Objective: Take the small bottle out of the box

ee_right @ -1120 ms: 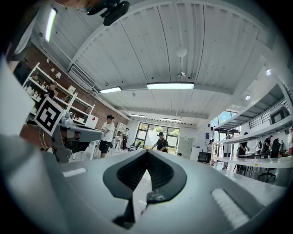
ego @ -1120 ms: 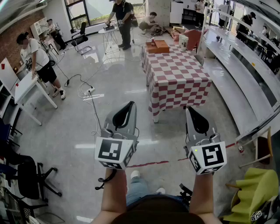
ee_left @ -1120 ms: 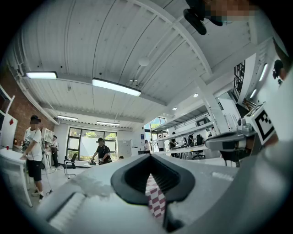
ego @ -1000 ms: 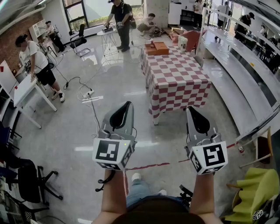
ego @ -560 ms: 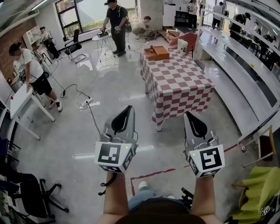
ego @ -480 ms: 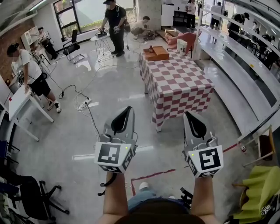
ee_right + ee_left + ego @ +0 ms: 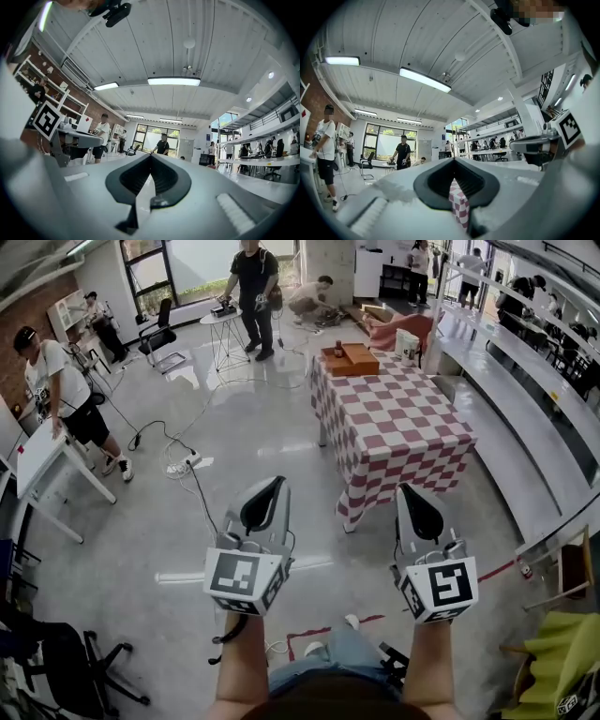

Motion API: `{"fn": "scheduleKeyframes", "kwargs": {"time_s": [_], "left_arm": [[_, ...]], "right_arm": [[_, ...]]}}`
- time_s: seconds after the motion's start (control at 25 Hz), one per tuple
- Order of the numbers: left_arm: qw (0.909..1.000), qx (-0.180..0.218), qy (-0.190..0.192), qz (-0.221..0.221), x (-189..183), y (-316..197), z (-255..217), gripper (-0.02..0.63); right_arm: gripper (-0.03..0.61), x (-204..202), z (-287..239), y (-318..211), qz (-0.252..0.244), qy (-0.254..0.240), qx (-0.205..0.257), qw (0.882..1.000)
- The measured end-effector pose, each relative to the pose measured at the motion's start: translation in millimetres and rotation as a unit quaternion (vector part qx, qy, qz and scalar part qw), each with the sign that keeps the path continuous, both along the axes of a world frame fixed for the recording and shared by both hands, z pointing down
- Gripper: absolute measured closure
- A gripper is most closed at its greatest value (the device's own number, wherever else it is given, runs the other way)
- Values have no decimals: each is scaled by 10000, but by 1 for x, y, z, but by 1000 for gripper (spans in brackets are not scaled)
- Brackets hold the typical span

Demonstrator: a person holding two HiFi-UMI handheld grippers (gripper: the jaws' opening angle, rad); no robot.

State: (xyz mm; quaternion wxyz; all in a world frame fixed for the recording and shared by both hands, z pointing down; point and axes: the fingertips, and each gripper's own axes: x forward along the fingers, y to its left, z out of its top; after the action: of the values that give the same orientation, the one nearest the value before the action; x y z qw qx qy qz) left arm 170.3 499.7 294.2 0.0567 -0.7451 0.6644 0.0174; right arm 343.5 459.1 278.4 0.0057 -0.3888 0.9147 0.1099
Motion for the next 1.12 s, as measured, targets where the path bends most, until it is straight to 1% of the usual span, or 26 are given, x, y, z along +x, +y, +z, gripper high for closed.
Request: {"fn": "scheduleKeyframes", "kwargs": {"time_s": [0.08, 0.12, 0.2, 0.32, 0.48, 0.56, 0.64, 0.76, 0.96, 1.12], "left_arm": [[10000, -57, -26, -26, 11, -11, 1, 614], [9999, -87, -64, -59, 10, -19, 3, 614], [9998, -127, -128, -131, -11, -40, 8, 614], [9996, -163, -49, -229, -54, -67, 18, 614], [9993, -207, -66, -303, -84, -113, 30, 614], [9993, -220, 30, -310, -95, -142, 32, 614], [9992, -254, 50, -315, -106, -175, 32, 614], [9990, -321, 6, -305, -120, -229, 26, 614], [9992, -351, -130, -130, -146, -318, 31, 614], [9991, -428, -1, -44, -155, -382, 28, 614]], "right_arm": [[578, 9, -1, -15, -76, -84, -72, 9999], [578, 8, 1, -26, -125, -114, -116, 9998], [578, -12, 6, -51, -198, -144, -178, 9995], [578, -57, 18, -82, -295, -153, -193, 9993], [578, -89, 24, -129, -383, -88, -141, 9991], [578, -102, 24, -159, -426, -52, -117, 9990], [578, -115, 23, -192, -449, -56, -114, 9989], [578, -134, 20, -243, -478, -82, -135, 9987], [578, -165, 17, -326, -493, -75, -163, 9986], [578, -180, 18, -385, -482, -23, -160, 9987]]}}
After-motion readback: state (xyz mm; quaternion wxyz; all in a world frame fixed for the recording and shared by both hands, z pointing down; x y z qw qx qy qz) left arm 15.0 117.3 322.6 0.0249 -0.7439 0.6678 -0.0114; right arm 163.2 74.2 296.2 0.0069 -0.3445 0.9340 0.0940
